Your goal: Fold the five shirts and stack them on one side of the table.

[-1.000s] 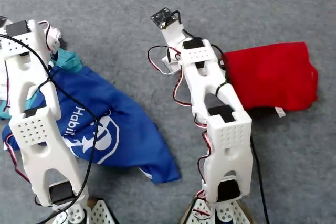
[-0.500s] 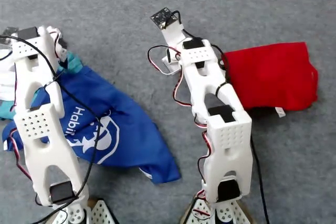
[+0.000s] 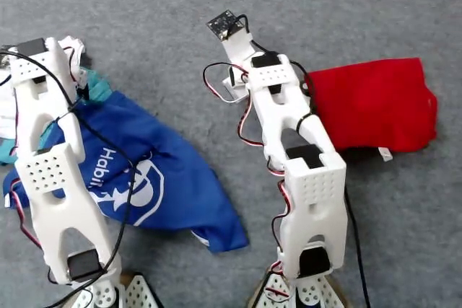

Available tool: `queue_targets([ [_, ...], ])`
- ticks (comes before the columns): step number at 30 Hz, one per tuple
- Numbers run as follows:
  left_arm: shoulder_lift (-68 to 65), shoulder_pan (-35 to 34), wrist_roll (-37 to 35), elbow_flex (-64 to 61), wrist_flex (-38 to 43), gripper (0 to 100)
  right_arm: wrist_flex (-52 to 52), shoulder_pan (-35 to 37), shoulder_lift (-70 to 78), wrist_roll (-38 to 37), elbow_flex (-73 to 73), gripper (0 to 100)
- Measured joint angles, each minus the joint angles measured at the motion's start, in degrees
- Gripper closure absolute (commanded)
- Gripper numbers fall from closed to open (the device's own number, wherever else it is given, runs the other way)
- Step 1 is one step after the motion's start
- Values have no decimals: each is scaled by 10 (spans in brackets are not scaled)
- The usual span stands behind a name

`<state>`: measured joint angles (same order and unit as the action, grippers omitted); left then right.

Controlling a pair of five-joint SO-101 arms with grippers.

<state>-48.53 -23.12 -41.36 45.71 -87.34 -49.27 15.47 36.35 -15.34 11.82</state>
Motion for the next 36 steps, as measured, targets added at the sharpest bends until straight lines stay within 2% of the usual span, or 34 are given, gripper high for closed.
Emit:
queue_targets([
  [12, 1, -11, -2, 0, -3, 848, 0, 0, 0, 0, 0, 993],
  [25, 1, -11, -2, 0, -1, 982, 0, 0, 0, 0, 0, 993],
  [30, 1, -11, -2, 0, -1, 981, 0, 0, 0, 0, 0, 993],
  [32, 4, -11, -2, 1, -11, 981, 8, 0, 0, 0, 0, 993],
  [36, 28, -18, 24, 50, -84, 981, 12, 0, 0, 0, 0, 993],
])
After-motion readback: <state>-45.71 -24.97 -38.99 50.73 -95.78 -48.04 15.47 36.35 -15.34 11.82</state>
